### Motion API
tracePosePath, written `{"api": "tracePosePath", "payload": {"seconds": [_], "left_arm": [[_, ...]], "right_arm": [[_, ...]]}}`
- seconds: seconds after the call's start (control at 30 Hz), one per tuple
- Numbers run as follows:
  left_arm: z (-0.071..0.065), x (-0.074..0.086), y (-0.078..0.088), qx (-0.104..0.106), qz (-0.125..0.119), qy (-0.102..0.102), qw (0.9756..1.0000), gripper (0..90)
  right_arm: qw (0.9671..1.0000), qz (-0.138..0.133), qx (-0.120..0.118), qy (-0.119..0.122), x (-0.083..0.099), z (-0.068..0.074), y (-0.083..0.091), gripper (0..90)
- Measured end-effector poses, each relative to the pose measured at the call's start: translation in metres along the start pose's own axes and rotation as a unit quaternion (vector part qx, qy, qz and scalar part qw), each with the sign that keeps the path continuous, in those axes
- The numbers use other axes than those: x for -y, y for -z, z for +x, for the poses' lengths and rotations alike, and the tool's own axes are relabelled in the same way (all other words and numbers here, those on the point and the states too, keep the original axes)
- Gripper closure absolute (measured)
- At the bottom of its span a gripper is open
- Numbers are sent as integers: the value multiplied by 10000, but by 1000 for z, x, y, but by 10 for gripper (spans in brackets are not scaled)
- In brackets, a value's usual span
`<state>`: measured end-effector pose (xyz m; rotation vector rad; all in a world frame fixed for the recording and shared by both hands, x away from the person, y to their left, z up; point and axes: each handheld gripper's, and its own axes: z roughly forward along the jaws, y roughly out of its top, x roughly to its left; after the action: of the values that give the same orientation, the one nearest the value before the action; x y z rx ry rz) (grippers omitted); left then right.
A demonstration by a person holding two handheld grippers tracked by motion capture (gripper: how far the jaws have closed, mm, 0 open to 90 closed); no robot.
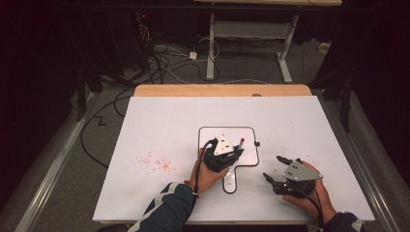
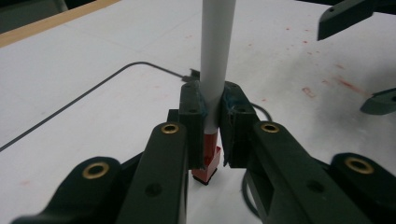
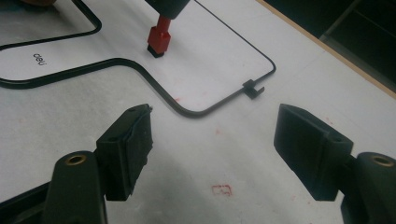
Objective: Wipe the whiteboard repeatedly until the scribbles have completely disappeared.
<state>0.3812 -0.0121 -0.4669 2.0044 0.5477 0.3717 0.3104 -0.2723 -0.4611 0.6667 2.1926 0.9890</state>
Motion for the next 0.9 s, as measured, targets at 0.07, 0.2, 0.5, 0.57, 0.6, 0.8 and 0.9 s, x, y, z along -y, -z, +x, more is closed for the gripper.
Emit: {"api": "tracePosePath", "payload": {"seconds": [0.07,0.2,0.5,0.57,0.6,0.8,0.9], "left_arm": [[2,0,2,17,40,-27,10000,789],[13,7,16,-127,84,68,9999,789],[27,23,45,-216,142,300,9992,789],[24,25,48,-167,127,318,9993,789],[23,25,47,-151,123,319,9993,789],[10,20,35,-15,26,172,9998,789],[8,17,30,-16,40,60,10000,789]], "right_arm": [[10000,-3,-6,7,0,0,1,285],[10000,-32,21,-8,0,-1,2,285],[10000,-4,10,25,-1,1,0,286],[10000,9,3,21,0,1,0,285],[10000,10,10,23,0,1,0,285],[10000,-6,-10,31,-1,1,0,285],[10000,26,-22,42,0,2,-1,286]]}}
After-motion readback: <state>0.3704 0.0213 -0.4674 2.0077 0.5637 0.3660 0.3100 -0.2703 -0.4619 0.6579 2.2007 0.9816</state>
